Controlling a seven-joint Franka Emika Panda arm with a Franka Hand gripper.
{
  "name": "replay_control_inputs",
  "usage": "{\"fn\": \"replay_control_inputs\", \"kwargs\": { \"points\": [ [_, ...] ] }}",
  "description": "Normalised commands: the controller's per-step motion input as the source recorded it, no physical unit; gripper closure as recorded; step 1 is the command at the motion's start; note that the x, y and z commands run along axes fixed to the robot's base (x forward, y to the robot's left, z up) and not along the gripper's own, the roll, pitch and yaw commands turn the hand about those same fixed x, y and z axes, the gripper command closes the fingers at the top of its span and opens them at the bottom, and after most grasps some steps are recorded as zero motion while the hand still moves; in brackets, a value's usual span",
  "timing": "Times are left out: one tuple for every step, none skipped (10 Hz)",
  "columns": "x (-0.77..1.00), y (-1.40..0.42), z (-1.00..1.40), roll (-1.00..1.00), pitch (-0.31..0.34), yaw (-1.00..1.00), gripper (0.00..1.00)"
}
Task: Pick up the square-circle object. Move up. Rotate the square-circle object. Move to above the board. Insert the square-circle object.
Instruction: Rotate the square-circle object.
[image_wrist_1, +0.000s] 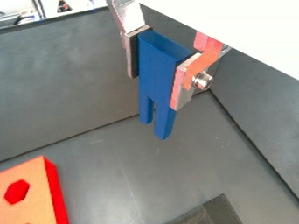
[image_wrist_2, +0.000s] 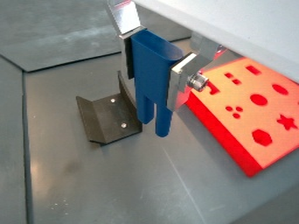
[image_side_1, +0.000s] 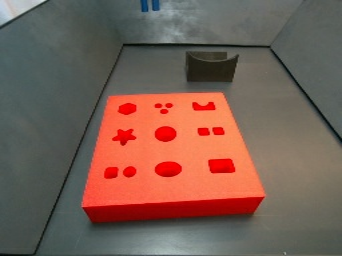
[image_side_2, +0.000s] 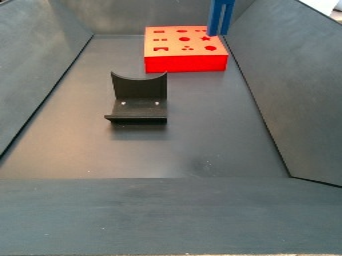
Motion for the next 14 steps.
{"fn": "replay_control_inputs", "kwargs": {
  "points": [
    [0.02, 0.01, -0.1, 0.02, 0.04, -1.0, 1.0],
    [0.02, 0.03, -0.08, 0.01, 0.038, -1.0, 1.0],
    [0.03, 0.02, -0.04, 0.01, 0.036, -1.0, 1.0],
    [0.03, 0.02, -0.03, 0.02, 0.037, -1.0, 1.0],
    [0.04, 0.01, -0.02, 0.02, 0.04, -1.0, 1.0],
    [0.04, 0.01, -0.01, 0.02, 0.042, -1.0, 1.0],
    [0.04, 0.01, -0.01, 0.02, 0.047, -1.0, 1.0],
    [0.04, 0.01, 0.0, 0.02, 0.052, -1.0, 1.0],
    [0.04, 0.01, 0.0, 0.03, 0.062, -1.0, 1.0],
    [0.04, 0.01, 0.0, 0.03, 0.068, -1.0, 1.0],
    [0.04, 0.01, 0.0, 0.03, 0.087, -1.0, 1.0],
    [0.04, 0.01, 0.0, 0.03, 0.104, -0.91, 1.0],
    [0.04, 0.01, 0.0, 0.03, 0.1, -0.66, 1.0],
    [0.05, 0.01, 0.0, 0.02, 0.098, -0.49, 1.0]
  ]
}}
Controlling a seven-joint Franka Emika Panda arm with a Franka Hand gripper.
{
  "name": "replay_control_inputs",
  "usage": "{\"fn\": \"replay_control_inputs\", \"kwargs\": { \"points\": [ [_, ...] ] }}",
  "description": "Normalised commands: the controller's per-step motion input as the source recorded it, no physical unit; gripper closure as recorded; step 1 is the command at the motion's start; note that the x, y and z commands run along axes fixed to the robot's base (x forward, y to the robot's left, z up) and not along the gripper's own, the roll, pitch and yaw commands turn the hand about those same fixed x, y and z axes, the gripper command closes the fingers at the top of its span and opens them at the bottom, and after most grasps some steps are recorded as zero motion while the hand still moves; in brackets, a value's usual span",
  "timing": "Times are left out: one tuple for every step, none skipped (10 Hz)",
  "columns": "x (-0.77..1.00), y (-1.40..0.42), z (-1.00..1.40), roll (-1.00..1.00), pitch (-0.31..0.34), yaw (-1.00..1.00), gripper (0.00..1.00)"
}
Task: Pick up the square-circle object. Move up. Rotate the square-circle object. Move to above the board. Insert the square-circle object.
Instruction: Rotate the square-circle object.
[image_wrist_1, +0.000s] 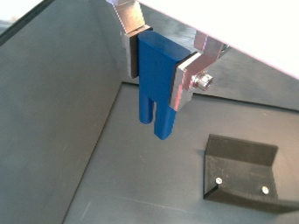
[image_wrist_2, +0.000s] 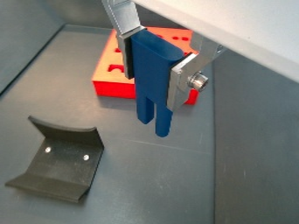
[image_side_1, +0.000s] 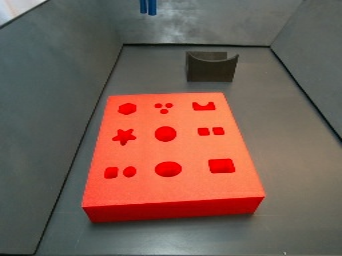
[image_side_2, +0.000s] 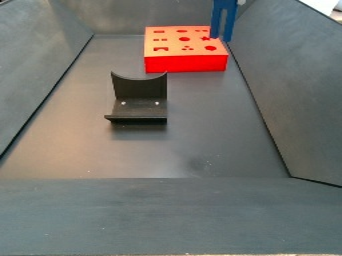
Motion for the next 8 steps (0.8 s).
{"fn": "replay_control_inputs", "kwargs": {
  "points": [
    [0.05, 0.01, 0.01, 0.01, 0.093, -0.25, 1.0],
    [0.07, -0.03, 0.0, 0.0, 0.013, -1.0, 1.0],
    [0.07, -0.02, 0.0, 0.0, 0.013, -1.0, 1.0],
    [0.06, -0.01, -0.01, 0.0, 0.014, -1.0, 1.0],
    [0.06, 0.0, -0.01, 0.0, 0.015, -1.0, 1.0],
    [0.05, 0.0, -0.01, 0.0, 0.016, -1.0, 1.0],
    [0.05, 0.0, -0.01, 0.0, 0.017, -1.0, 1.0],
    [0.05, 0.01, -0.01, 0.0, 0.018, -1.0, 1.0]
  ]
}}
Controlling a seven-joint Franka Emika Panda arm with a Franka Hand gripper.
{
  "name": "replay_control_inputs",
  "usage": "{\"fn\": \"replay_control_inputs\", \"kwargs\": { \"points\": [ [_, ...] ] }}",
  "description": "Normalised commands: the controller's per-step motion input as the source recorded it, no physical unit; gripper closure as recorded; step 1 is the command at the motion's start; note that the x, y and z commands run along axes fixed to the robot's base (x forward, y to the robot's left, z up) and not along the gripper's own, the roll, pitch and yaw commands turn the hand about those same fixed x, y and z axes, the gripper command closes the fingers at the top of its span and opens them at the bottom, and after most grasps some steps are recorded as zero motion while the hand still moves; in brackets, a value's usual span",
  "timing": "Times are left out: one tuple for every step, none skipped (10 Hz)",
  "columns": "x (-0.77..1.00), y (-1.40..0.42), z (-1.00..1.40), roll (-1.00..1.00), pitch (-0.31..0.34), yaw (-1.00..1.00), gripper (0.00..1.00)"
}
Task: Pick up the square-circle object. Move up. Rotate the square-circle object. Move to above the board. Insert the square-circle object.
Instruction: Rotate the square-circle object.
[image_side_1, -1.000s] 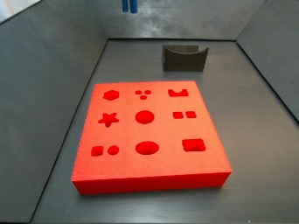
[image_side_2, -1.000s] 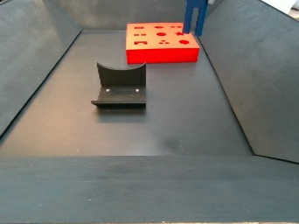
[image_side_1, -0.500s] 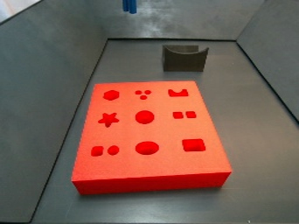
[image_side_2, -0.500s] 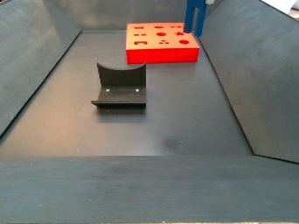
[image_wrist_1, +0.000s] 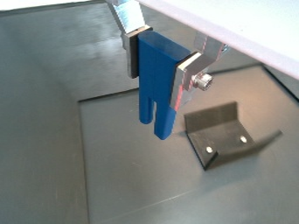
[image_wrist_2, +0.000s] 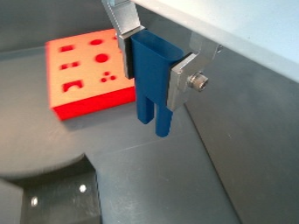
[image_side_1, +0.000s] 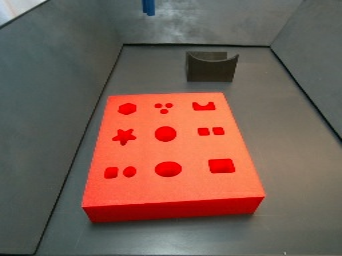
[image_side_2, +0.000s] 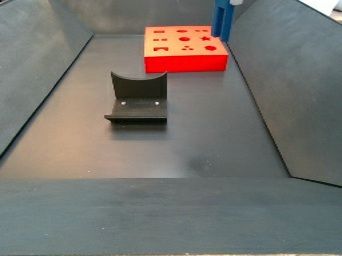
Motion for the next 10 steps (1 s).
{"fn": "replay_control_inputs", "kwargs": {
  "points": [
    [0.05, 0.01, -0.01, 0.0, 0.019, -1.0, 1.0],
    [0.05, 0.01, -0.01, 0.0, 0.02, -1.0, 1.0],
    [0.05, 0.01, -0.01, 0.0, 0.022, -1.0, 1.0],
    [0.05, 0.01, -0.01, 0.0, 0.024, -1.0, 1.0],
    [0.05, 0.01, -0.01, 0.0, 0.025, -1.0, 1.0],
    [0.05, 0.01, -0.01, 0.0, 0.026, -1.0, 1.0],
    [0.05, 0.01, -0.01, 0.0, 0.029, -1.0, 1.0],
    [0.05, 0.01, -0.01, 0.0, 0.031, -1.0, 1.0],
    [0.05, 0.01, -0.01, 0.0, 0.034, -1.0, 1.0],
    [0.05, 0.01, -0.01, 0.0, 0.037, -1.0, 1.0]
  ]
}}
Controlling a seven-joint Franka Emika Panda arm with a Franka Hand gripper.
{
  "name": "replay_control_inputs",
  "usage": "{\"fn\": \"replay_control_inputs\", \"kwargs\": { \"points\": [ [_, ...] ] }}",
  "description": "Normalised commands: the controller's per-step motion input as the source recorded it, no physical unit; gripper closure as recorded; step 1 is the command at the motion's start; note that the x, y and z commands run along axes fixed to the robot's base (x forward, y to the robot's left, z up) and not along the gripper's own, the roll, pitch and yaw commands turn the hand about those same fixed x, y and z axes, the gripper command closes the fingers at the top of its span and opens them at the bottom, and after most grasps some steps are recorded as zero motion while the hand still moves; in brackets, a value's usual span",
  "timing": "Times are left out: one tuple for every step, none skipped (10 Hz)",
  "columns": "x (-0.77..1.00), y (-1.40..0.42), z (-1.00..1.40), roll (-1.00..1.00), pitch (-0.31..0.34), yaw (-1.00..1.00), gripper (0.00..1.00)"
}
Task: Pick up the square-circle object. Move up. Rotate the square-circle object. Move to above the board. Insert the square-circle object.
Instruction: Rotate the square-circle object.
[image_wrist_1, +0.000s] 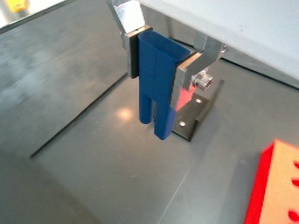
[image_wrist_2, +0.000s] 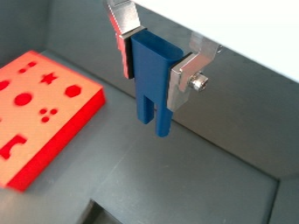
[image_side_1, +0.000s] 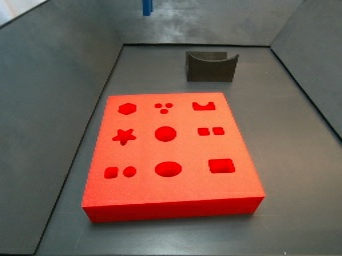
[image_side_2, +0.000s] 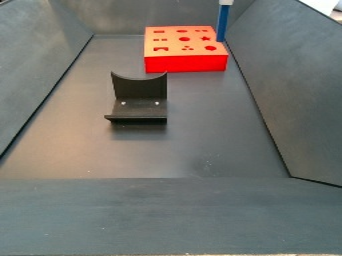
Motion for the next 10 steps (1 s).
{"fn": "replay_control_inputs", "kwargs": {
  "points": [
    [0.05, 0.01, -0.01, 0.0, 0.041, -1.0, 1.0],
    [0.05, 0.01, -0.01, 0.0, 0.047, -1.0, 1.0],
    [0.05, 0.01, -0.01, 0.0, 0.053, -1.0, 1.0],
    [0.0, 0.0, 0.0, 0.0, 0.022, -1.0, 1.0],
    [0.0, 0.0, 0.0, 0.0, 0.023, -1.0, 1.0],
    [0.0, 0.0, 0.0, 0.0, 0.025, -1.0, 1.0],
    [0.0, 0.0, 0.0, 0.0, 0.027, -1.0, 1.0],
    [0.0, 0.0, 0.0, 0.0, 0.028, -1.0, 1.0],
    [0.0, 0.01, 0.0, 0.0, 0.031, -1.0, 1.0],
    [0.0, 0.01, 0.0, 0.0, 0.033, -1.0, 1.0]
  ]
}}
